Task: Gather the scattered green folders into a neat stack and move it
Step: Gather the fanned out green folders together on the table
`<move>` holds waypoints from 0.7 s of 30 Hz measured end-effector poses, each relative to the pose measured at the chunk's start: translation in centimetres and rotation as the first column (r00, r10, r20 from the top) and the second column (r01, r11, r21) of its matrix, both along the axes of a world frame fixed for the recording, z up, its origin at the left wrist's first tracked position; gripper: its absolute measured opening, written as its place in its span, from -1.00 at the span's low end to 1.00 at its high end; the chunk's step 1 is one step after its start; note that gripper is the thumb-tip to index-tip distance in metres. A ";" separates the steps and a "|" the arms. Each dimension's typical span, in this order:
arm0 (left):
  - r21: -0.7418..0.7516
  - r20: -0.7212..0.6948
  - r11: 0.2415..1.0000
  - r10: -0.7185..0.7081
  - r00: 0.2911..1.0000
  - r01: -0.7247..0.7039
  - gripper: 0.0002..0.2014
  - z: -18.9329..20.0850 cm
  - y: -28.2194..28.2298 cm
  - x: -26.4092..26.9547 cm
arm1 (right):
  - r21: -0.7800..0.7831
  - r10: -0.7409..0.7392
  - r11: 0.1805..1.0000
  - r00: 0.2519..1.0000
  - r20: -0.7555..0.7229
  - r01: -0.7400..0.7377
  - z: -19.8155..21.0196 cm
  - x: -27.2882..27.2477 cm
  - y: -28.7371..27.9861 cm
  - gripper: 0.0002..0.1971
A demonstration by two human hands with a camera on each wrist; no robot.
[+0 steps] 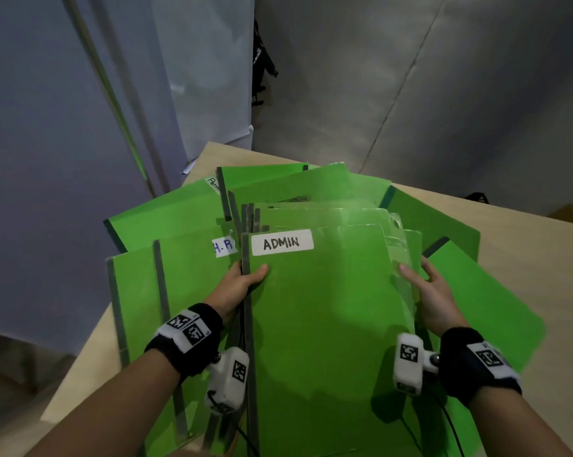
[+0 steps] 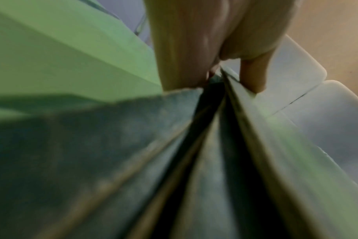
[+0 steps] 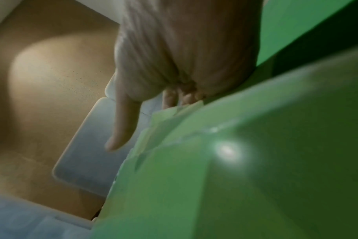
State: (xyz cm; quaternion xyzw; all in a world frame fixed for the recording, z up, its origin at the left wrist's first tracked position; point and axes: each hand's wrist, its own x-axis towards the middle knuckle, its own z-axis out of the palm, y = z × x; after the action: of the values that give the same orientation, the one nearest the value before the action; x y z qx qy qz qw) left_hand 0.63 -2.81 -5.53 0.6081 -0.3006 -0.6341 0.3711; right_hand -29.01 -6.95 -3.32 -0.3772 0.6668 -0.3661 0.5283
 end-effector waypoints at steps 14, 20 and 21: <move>0.168 0.792 0.953 0.021 0.610 -0.252 0.04 -0.7 3.3 9.6 | 0.102 0.084 0.991 0.996 0.014 -0.085 -1.0 0.9 -0.9 -0.33; 0.105 0.780 0.913 0.169 0.603 -0.393 0.18 -0.1 3.4 9.7 | 0.087 0.077 0.993 0.997 0.014 -0.078 -0.5 0.7 -0.3 -0.33; 0.025 0.743 0.924 0.239 0.625 -0.382 0.13 -0.1 3.1 9.1 | 0.081 0.083 0.993 0.997 0.008 -0.083 -0.4 0.7 -0.2 -0.33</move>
State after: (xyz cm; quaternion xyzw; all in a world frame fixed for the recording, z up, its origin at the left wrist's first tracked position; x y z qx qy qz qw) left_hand 9.73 0.31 -5.65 0.8826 -0.2541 -0.2904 0.2686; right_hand -28.33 -7.13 -3.74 -0.3817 0.6637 -0.3172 0.5596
